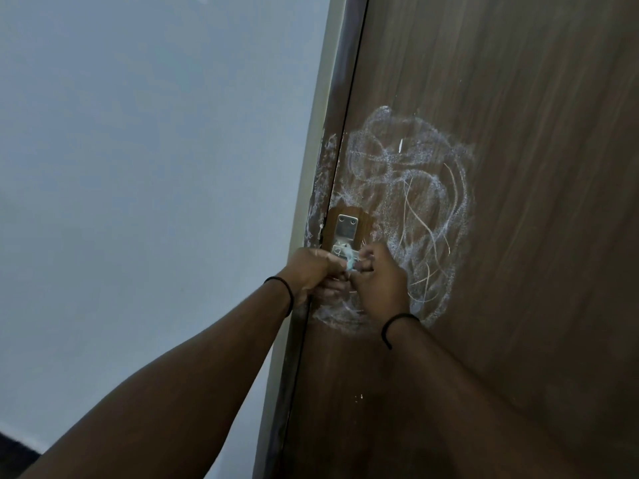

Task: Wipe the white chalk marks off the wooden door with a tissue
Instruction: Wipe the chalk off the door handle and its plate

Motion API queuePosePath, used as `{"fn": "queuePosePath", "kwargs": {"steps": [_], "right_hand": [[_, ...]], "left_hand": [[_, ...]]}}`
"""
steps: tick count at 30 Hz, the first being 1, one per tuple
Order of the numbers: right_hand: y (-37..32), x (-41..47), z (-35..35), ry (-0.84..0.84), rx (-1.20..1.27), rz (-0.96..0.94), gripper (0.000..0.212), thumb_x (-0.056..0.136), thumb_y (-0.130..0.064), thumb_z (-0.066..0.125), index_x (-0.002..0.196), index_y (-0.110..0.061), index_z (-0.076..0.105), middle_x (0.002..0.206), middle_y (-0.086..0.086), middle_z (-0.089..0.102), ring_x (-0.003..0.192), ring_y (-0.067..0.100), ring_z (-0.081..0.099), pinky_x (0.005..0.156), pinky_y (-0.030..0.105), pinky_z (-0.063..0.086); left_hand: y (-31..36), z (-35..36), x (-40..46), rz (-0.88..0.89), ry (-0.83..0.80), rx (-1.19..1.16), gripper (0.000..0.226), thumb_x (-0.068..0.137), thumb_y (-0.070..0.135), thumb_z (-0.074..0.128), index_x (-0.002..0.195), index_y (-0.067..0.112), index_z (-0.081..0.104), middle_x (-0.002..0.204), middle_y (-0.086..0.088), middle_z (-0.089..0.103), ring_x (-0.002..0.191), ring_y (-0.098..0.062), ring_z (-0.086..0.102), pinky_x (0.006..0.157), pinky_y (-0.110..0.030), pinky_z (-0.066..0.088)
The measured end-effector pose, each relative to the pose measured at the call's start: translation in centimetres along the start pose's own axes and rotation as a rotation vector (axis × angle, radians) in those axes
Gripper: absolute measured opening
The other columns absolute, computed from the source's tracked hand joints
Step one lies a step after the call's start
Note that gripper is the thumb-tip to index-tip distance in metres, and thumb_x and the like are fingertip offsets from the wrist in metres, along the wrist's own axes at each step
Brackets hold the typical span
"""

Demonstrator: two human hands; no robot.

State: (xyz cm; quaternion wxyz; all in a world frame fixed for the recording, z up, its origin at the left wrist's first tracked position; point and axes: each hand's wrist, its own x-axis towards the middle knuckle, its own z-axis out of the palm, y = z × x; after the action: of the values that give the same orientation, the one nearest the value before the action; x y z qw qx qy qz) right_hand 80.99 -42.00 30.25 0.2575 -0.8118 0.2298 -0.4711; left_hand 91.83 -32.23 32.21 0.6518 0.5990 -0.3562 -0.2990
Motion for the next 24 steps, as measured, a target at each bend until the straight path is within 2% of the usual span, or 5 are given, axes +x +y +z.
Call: {"fn": "queuePosePath", "kwargs": {"steps": [4,9,16,20,24], "right_hand": [[-0.6,1.7,-1.2,-0.038,-0.076,-0.134,0.024,0.083,-0.002,0.068,0.097,-0.021,0.075,0.088,-0.006,0.072,0.08,0.006,0.065,0.073,0.024,0.055],[-1.2,5.6,-2.7,0.174,-0.072,-0.065,0.008,0.086,-0.015,0.071,0.082,-0.023,0.073,0.074,-0.016,0.064,0.067,-0.002,0.059,0.054,0.014,0.041],[-1.6,10.6,-1.1,0.103,-0.135,0.144,0.013,0.079,-0.003,0.075,0.071,-0.011,0.068,0.08,0.006,0.07,0.076,0.023,0.069,0.071,0.04,0.06],[-1.8,11.1,0.5,0.147,-0.197,0.126,0.029,0.083,-0.001,0.065,0.06,-0.018,0.063,0.069,0.001,0.065,0.066,0.016,0.063,0.059,0.029,0.055],[-1.2,10.4,0.4,0.101,-0.282,0.094,0.021,0.085,-0.01,0.068,0.065,-0.016,0.068,0.072,0.002,0.067,0.069,0.019,0.064,0.06,0.028,0.052]], "left_hand": [[0.8,0.4,1.0,0.109,0.048,0.064,0.008,0.089,0.01,0.066,0.085,0.009,0.072,0.08,-0.014,0.073,0.064,-0.023,0.068,0.062,-0.037,0.059],[0.3,0.2,3.0,0.339,0.505,0.358,0.02,0.086,0.015,0.057,0.075,0.02,0.073,0.079,0.004,0.073,0.076,-0.021,0.07,0.076,-0.039,0.059],[-0.7,0.9,5.4,0.472,0.581,0.525,0.022,0.089,0.023,0.057,0.072,0.019,0.072,0.068,0.005,0.068,0.066,-0.012,0.063,0.063,-0.024,0.049],[0.7,1.0,7.3,0.579,0.634,0.509,0.014,0.086,0.036,0.066,0.079,0.027,0.073,0.065,0.019,0.06,0.065,0.005,0.057,0.054,-0.015,0.037],[1.7,0.9,9.3,0.538,0.621,0.583,0.013,0.078,0.039,0.074,0.073,0.027,0.071,0.068,0.014,0.064,0.066,-0.003,0.06,0.056,-0.021,0.044]]}}
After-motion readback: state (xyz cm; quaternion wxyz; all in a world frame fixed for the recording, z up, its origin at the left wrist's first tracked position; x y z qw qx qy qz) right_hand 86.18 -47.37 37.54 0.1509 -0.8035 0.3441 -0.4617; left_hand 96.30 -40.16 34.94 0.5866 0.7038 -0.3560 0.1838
